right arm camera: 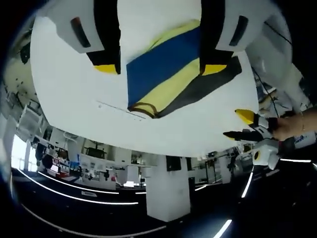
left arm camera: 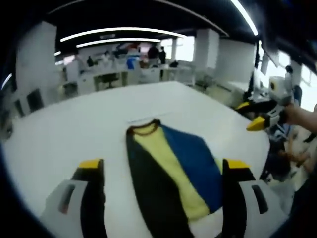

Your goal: Fold the garment on the visible template until the final outline fits inside the template.

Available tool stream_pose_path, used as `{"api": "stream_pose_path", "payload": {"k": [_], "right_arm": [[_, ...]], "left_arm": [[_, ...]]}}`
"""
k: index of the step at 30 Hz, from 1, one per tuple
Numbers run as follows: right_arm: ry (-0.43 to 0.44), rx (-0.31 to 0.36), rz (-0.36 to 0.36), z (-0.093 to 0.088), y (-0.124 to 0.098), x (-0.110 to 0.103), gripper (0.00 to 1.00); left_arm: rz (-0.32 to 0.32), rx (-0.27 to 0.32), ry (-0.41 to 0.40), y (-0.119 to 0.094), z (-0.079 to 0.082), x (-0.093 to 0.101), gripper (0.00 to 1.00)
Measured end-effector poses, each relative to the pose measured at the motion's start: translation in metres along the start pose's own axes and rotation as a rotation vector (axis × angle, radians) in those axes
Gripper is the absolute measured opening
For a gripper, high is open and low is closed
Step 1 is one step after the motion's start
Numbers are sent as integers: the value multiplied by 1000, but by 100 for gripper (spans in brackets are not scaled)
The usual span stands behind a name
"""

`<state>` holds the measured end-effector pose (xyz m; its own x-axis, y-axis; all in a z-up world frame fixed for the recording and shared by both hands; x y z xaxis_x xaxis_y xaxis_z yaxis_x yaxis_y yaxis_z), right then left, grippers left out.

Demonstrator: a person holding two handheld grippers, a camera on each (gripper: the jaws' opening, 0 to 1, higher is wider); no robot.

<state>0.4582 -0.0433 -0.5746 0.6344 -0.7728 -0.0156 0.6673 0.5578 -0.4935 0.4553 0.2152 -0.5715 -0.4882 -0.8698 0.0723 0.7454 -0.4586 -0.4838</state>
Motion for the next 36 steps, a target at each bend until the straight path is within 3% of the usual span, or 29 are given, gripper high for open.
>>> {"api": "stream_pose_path", "payload": {"k": [9, 20, 24, 31, 36], "right_arm": [[-5, -10, -27, -15, -35, -15, 71], [-4, -3, -64, -34, -75, -31, 84], [15, -5, -62, -44, -85, -34, 90], [59, -5, -67, -63, -99, -40, 100], [83, -23, -60, -73, -105, -45, 100]], "left_arm": [[-11, -2, -83, -39, -23, 17, 99], [-2, 12, -73, -80, -33, 21, 99], [4, -30, -24, -91, -48, 25, 99], [-21, -63, -77, -103, -71, 31, 99], [-24, -85, -92, -109, -79, 28, 99]]}}
Point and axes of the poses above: the point that each gripper's makers call its tool centre point, and the gripper's own axes: y roughly forward along the fingers, x roughly to its right, z roughly out of its top, the point moved 2 cm from there along -y, roughly backward along the fingers
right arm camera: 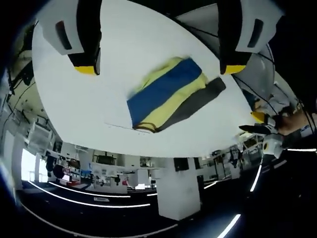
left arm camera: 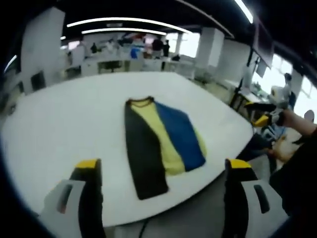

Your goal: Fold the garment on the visible template until the final outline fits inside the template.

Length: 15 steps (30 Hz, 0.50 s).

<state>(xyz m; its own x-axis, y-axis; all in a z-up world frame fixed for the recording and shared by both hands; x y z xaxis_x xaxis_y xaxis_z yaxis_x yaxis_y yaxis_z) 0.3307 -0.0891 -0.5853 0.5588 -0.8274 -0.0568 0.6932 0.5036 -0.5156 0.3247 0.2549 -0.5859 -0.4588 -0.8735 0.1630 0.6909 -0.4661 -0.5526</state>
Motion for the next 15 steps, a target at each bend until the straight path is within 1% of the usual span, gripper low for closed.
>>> {"api": "stream_pose_path", "payload": {"k": [3, 7, 10, 15], "right_arm": [[11, 1, 13, -2, -1, -3, 100], [14, 1, 6, -3, -1, -4, 100], [19, 10, 6, -2, 2, -6, 100], [12, 2, 15, -2, 7, -10, 100]], "left_arm": [[4, 6, -19, -3, -1, -4, 99], [10, 7, -15, -3, 1, -6, 99], [4, 5, -17, -1, 2, -4, 99], [-6, -2, -7, 2, 2, -1, 99]]}}
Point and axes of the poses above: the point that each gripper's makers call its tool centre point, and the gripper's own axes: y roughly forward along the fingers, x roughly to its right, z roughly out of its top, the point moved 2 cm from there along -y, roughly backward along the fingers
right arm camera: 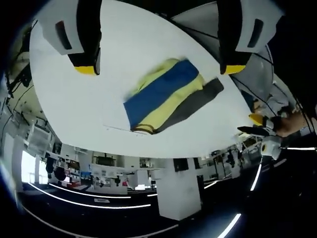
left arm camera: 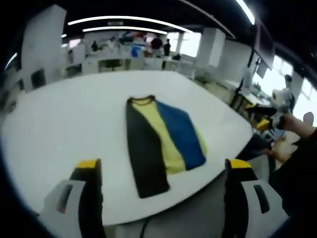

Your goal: Fold the garment on the visible template until the final outline fits inside the template.

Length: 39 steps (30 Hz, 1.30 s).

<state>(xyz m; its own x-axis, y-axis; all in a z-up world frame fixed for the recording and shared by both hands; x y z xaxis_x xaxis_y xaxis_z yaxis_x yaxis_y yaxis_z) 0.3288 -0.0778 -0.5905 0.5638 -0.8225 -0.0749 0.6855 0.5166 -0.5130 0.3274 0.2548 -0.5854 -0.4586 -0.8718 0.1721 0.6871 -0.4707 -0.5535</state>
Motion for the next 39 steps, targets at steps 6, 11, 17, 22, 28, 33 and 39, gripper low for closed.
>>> {"api": "stream_pose_path", "payload": {"k": [6, 11, 17, 22, 28, 33, 39], "right_arm": [[-12, -12, 10, 1, 7, -5, 93], [-28, -11, 34, 3, 15, -12, 83], [-57, -20, 71, 6, 27, -23, 77], [-80, -41, 112, 4, 42, -35, 72], [-111, -43, 171, 6, 59, -50, 62], [-156, -95, 249, -2, 81, -64, 47], [-198, -129, 316, -9, 100, -84, 45]], "left_arm": [[-5, 0, 3, 0, 0, -1, 99], [-7, 19, -34, -3, 1, -4, 99], [3, 8, -43, -4, -3, -6, 99], [-20, 24, -95, -7, -5, -1, 99], [-13, 8, -104, -9, -13, -1, 98], [-10, 35, -167, -12, -13, -7, 98], [20, 6, -198, -9, -24, -18, 97]]}}
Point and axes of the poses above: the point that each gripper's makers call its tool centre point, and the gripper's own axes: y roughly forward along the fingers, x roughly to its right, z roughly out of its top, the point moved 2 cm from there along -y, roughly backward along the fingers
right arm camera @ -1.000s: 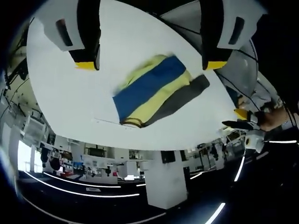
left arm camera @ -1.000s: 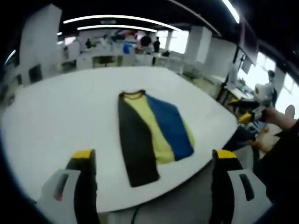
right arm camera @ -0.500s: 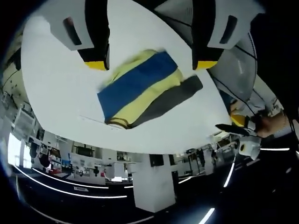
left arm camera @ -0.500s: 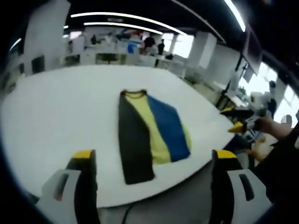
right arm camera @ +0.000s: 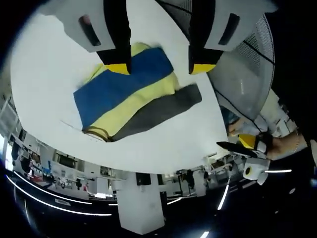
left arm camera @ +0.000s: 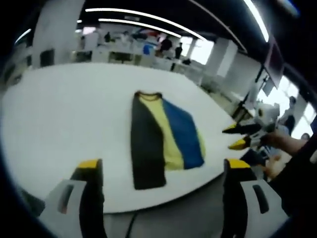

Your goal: Fold the garment on the visible template until the final outline fits inside the template.

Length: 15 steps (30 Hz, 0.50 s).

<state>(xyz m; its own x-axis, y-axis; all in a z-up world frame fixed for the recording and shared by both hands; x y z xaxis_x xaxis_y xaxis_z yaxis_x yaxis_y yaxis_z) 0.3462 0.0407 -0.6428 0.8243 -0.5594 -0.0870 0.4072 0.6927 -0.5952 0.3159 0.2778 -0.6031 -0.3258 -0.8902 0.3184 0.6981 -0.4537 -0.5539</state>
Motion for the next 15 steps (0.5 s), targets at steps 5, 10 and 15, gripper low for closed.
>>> {"api": "stream_pose_path", "payload": {"k": [5, 10, 15], "right_arm": [[-16, -11, 103, -3, 25, -18, 37], [-37, -45, 169, -8, 47, -30, 33], [-89, -96, 209, -16, 66, -37, 32]], "left_arm": [[-7, 23, -43, 0, 2, 2, 97], [8, -5, -47, 1, -4, -6, 97], [17, -9, -64, 5, -2, -13, 96]]}}
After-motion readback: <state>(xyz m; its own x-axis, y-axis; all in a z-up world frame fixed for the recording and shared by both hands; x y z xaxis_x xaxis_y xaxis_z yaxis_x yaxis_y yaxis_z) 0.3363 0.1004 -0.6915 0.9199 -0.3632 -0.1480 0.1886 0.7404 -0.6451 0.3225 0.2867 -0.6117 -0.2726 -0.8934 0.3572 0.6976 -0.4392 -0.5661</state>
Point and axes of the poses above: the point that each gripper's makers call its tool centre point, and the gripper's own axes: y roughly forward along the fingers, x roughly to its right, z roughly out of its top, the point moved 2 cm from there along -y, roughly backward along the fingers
